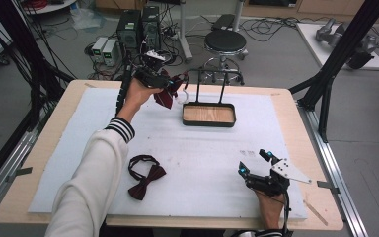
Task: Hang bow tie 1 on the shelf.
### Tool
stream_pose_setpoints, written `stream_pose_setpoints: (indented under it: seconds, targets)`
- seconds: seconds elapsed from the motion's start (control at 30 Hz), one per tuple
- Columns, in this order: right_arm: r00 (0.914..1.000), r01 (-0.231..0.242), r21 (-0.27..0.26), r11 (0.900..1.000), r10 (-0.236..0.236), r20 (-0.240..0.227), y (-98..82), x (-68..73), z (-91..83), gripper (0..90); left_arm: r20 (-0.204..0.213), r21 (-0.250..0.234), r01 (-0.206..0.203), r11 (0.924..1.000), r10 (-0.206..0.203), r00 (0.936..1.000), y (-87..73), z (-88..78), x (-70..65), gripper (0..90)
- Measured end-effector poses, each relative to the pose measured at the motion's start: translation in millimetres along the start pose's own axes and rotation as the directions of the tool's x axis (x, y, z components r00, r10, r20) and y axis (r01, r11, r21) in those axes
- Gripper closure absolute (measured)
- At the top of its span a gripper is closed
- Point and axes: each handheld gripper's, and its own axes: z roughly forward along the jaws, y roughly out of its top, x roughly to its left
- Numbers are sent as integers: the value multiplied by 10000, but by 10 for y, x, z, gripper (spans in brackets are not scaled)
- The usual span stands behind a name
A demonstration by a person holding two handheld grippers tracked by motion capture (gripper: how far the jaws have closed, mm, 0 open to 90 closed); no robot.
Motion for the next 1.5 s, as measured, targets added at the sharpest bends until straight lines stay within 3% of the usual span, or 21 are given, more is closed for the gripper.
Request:
stream_pose_setpoints:
  seconds: [0.07, 0.2, 0.27, 0.4, 0.43, 0.6, 0.8, 1.03, 1.27, 1.5]
  targets:
    - [10000, -24, 2, 10000, 24, -4, 0, 0, -1, 91, 108, -43, -68, 10000, 68, 9999, -2, -7, -8, 754]
    - [10000, -14, -2, 10000, 14, -4, 0, 0, 0, 91, 76, -55, -220, 9997, 220, 9997, -1, -18, -32, 742]
    - [10000, -2, -1, 10000, 2, 5, 0, 2, -1, 91, 104, -120, -171, 9998, 172, 9998, -3, -27, -29, 646]
    - [10000, 36, -27, 10000, -36, 7, -1, -1, -2, 91, 70, -158, -131, 9998, 132, 9999, -13, -48, -26, 564]
    - [10000, 24, -28, 10000, -24, 14, -1, 1, -1, 91, 39, -189, -149, 9997, 150, 9999, -14, -54, -23, 495]
    - [10000, 75, -47, 10000, -75, 6, -1, -1, 1, 91, 40, -439, -182, 9989, 184, 9998, -31, -86, -24, 391]
    - [10000, 79, -9, 10000, -79, 10, -1, 2, 1, 91, 365, -854, -130, 9963, 162, 9992, -92, -169, -12, 228]
    - [9999, 106, -58, 9999, -105, 34, -2, 1, 2, 91, 582, -1730, -31, 9849, 133, 9982, -218, -478, 42, 223]
    - [10000, 77, -32, 10000, -77, 58, -3, 11, 1, 91, 775, -1889, -250, 9817, 403, 9962, -384, -766, 54, 222]
    - [9999, 90, 2, 10000, -90, 79, -1, 12, -1, 91, 1004, -2435, -376, 9692, 637, 9929, -595, -1012, 46, 192]
